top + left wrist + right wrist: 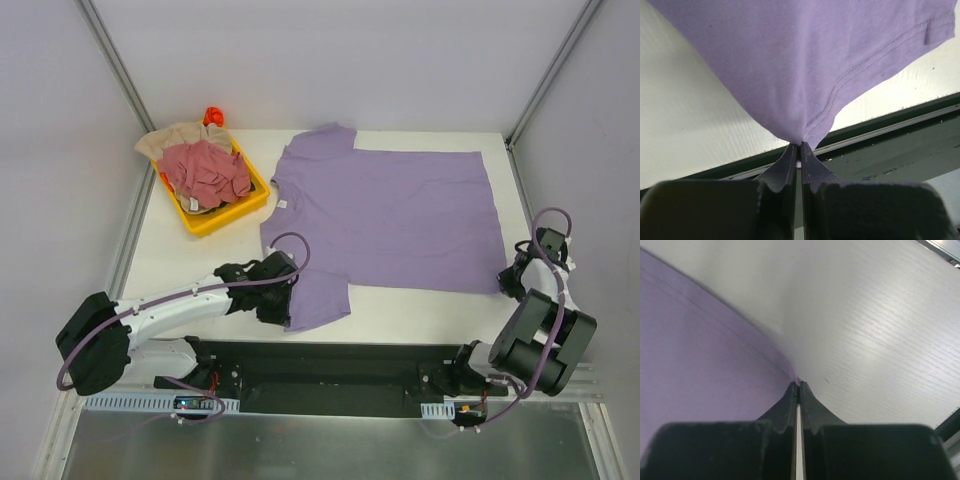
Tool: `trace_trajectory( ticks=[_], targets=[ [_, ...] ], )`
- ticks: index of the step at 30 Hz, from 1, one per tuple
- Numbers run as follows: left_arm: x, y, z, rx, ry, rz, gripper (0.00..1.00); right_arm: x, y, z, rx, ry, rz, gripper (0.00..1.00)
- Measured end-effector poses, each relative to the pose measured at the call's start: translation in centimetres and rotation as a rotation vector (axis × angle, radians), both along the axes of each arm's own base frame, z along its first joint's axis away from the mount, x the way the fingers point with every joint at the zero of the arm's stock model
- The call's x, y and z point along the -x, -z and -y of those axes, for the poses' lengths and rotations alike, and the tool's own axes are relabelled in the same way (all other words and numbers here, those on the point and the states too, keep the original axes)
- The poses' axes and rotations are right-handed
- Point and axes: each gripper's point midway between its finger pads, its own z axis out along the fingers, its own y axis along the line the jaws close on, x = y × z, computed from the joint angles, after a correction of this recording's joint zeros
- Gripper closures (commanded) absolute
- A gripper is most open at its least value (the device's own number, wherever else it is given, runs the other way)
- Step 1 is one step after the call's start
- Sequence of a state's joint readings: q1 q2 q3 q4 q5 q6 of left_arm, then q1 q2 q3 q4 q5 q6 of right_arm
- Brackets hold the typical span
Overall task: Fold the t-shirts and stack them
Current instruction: Fold the flattened tshirt in 1/3 of the way
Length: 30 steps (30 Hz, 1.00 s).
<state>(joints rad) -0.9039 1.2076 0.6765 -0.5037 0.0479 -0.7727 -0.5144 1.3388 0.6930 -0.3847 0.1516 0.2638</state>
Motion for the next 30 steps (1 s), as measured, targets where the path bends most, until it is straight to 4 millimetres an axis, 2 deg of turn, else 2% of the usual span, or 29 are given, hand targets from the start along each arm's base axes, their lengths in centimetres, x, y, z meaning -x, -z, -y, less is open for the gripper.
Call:
trace_trajectory(
  ticks=[8, 12, 18, 23, 27, 30],
  targets=[
    [2.6, 0.8, -1.0, 0.049, -0.017, -0.074, 1.00, 3.9, -1.1, -0.3, 0.034, 0.028, -0.016, 1.00],
    [4.0, 0.3, -1.2, 0.116, -0.015, -0.094, 1.00, 5.5, -1.4, -0.4, 0.053, 0.041, -0.027, 1.00],
    [4.2, -1.0, -0.8, 0.182, -0.004, -0.078, 1.00, 6.3, -1.1, -0.8, 0.041, 0.018, -0.049, 1.00],
    [2.7, -3.3, 0.8, 0.211, 0.022, -0.026, 1.00, 5.7, -1.0, -1.8, -0.003, -0.029, -0.025, 1.00],
    [-0.6, -6.6, 3.4, 0.246, 0.047, 0.061, 1.00, 5.4, -1.1, -2.3, -0.030, -0.050, -0.009, 0.99],
    [-3.2, -7.8, 4.4, 0.260, 0.031, 0.089, 1.00, 4.9, -1.6, -2.7, -0.048, -0.071, 0.008, 1.00]
  ],
)
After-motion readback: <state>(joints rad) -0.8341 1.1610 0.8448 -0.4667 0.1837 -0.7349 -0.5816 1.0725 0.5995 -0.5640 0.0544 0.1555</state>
